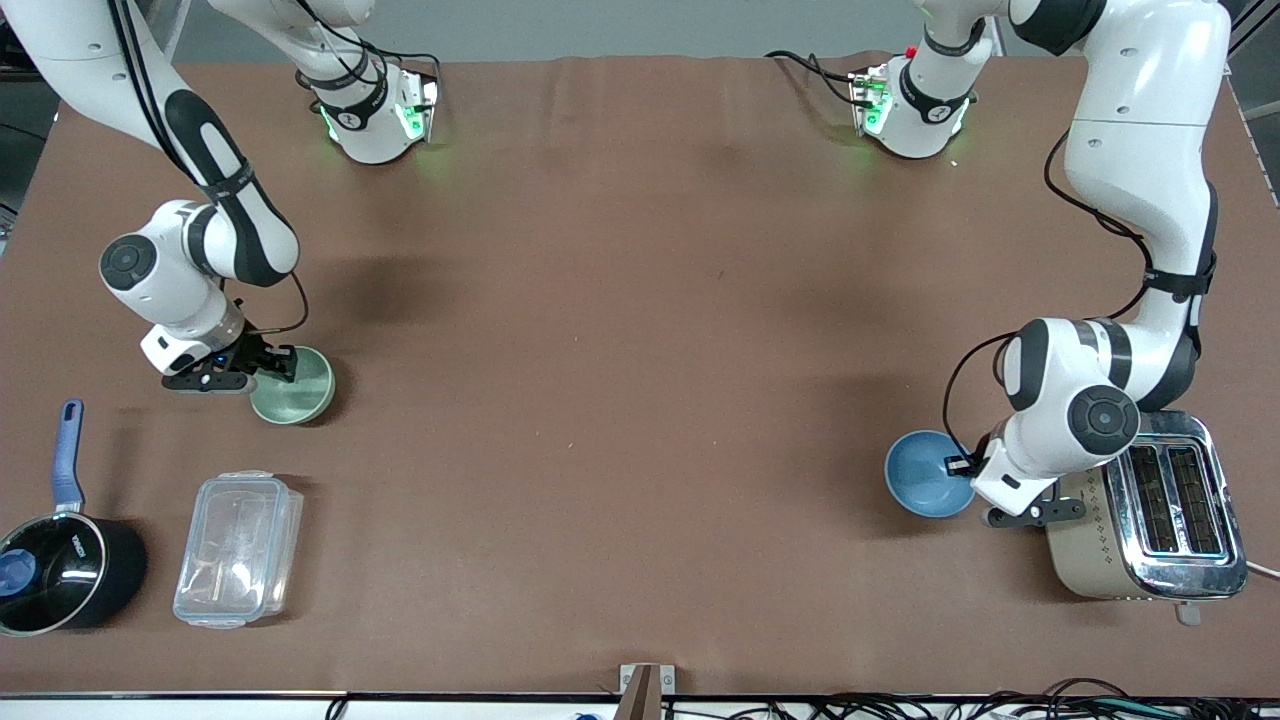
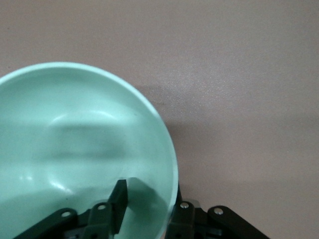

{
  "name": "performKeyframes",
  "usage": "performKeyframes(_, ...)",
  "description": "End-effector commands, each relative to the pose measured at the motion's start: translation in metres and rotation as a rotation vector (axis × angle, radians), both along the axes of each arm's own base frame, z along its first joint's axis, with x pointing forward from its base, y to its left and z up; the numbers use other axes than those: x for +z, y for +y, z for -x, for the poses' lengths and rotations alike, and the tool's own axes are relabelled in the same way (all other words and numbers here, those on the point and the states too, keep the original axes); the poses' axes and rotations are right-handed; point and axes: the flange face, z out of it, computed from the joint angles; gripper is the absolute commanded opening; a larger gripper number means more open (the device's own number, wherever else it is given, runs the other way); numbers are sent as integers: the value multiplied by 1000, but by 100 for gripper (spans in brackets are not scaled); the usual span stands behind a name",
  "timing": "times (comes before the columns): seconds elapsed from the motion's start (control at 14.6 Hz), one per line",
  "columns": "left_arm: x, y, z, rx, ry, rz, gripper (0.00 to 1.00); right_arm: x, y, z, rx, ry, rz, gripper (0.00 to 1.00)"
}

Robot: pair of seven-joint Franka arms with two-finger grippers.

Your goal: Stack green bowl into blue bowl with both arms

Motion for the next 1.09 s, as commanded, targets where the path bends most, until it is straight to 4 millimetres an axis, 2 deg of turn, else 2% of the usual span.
performKeyframes(0.0, 28, -75, 14, 56, 18, 61, 0, 10, 2, 3, -12, 7, -4, 0)
performKeyframes(0.14, 43, -137, 26, 138, 24, 120, 0, 35, 4, 0, -10, 42, -16, 0)
performKeyframes(0.27, 54, -208, 47, 189, 33, 163, 0, 72, 7, -11, -13, 99, -35, 0)
performKeyframes(0.41, 44, -283, 80, 187, 57, 169, 0, 105, 18, -21, -36, 166, -54, 0)
performKeyframes(0.48, 35, -310, 94, 203, 65, 172, 0, 121, 29, -27, -46, 193, -60, 0)
performKeyframes(0.55, 28, -328, 98, 232, 61, 192, 0, 137, 50, -31, -50, 221, -64, 0)
performKeyframes(0.68, 13, -379, 125, 249, 52, 227, 0, 164, 99, -39, -87, 264, -65, 0)
performKeyframes(0.75, 6, -398, 136, 245, 46, 246, 0, 176, 126, -42, -109, 280, -93, 0)
performKeyframes(0.96, -19, -425, 152, 234, 26, 305, 2, 188, 205, -40, -185, 299, -183, 0)
performKeyframes(1.03, -24, -438, 159, 215, 19, 321, 5, 190, 232, -36, -196, 288, -187, 0)
